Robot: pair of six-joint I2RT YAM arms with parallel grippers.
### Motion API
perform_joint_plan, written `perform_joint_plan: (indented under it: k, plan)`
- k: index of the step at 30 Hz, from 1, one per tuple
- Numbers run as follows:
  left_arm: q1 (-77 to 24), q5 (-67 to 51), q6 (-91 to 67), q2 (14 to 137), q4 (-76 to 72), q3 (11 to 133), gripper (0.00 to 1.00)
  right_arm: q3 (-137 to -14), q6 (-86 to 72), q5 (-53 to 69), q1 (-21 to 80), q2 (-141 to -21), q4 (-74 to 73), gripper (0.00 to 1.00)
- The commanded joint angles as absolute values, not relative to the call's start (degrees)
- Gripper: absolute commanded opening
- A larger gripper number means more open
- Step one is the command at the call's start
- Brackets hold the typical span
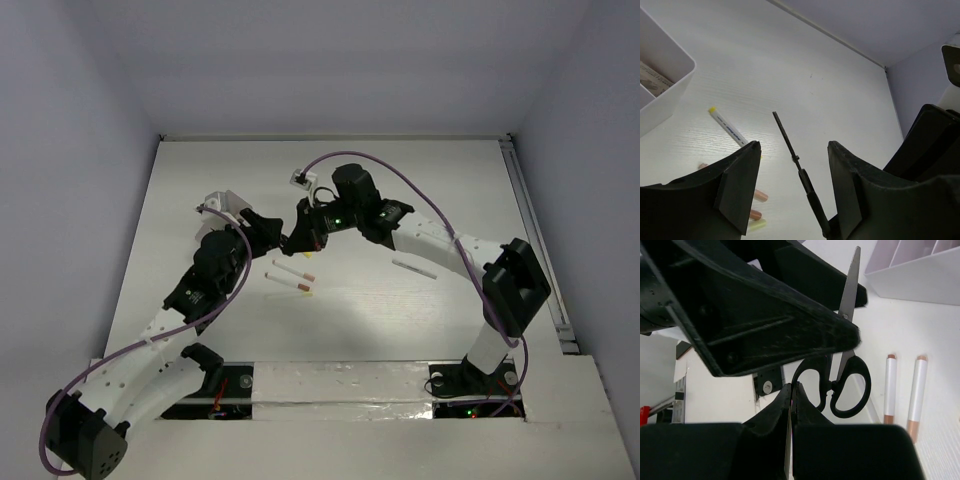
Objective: Sort the stationery into containers
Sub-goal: Place the scissors in the storage box.
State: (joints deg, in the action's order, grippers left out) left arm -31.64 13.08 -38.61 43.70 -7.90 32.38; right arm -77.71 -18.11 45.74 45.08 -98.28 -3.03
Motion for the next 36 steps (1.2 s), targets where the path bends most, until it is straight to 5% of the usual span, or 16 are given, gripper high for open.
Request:
perform_joint_plan:
  k: [1,5,11,17,18,19,22,25,36]
  plan:
    - [-31.3,11.4,-39.2,44.5,-12.5,32.0,0.52,-81.1,-16.7,45.3,46.1,-99.0,-1.9,0.00]
    - [-31.3,10.9,-39.2,44.8,-13.8,31.3,0.40,-81.4,-16.4,44.7,46.6,-99.7,-2.1,0.00]
    - [-31.3,11.2,-38.9,44.1,-14.3,31.1,0.00,-81.3,-16.4,43.8,47.1,-100.1,-2.0,0.00]
    - [-31.3,12.0,-38.7,43.6,-13.8,31.2,0.00,-80.3,-16.6,41.8,47.1,-100.1,-2.1,0.00]
    - [-31.3,12.2,-38.2,43.6,-13.9,31.3,0.00,-80.2,-16.7,41.5,47.1,-100.1,-1.8,0.05]
    - [-31.3,12.5,-38.1,43.6,-13.9,31.5,0.00,-79.9,-16.9,41.1,47.1,-99.8,-1.8,0.24]
    - [-31.3,14.2,-37.6,43.9,-14.8,31.3,0.00,-79.2,-17.0,39.0,47.1,-98.9,-1.6,0.56]
    - [-31.3,16.5,-36.9,45.0,-15.7,31.4,0.00,-77.9,-16.9,36.8,47.1,-97.4,-1.6,0.72]
    - [-30.8,33.6,-33.9,47.6,-15.6,31.4,0.00,-69.4,-14.6,25.7,47.1,-86.6,-4.1,0.80]
